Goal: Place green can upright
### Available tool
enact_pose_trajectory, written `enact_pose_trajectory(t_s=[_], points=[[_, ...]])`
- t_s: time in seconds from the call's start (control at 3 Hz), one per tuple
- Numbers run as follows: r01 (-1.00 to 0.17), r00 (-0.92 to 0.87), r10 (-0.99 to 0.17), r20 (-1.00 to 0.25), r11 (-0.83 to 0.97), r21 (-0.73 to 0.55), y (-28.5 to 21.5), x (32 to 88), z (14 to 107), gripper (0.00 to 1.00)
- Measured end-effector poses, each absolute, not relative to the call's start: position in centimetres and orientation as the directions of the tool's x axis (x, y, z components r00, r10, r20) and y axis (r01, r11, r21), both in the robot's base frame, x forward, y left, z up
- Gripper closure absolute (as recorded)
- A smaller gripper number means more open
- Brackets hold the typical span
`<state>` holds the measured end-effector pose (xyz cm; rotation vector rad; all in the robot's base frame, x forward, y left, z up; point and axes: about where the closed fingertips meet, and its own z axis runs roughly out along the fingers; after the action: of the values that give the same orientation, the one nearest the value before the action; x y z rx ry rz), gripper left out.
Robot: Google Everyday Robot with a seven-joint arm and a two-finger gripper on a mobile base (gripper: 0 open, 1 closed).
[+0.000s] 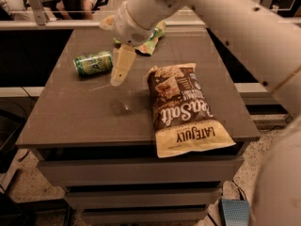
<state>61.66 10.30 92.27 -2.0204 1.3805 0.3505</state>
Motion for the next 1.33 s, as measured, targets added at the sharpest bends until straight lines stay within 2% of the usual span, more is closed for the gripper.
enact_pose_trajectory(t_s=[0.67, 1.33], points=[[-0.882, 0.45, -0.751, -0.483, -0.288, -0.373, 17.5, 66.2, 89.0, 0.0], [-0.875, 0.449, -0.814, -0.369, -0.315, -0.369, 19.7, 69.7, 85.9, 0.0]])
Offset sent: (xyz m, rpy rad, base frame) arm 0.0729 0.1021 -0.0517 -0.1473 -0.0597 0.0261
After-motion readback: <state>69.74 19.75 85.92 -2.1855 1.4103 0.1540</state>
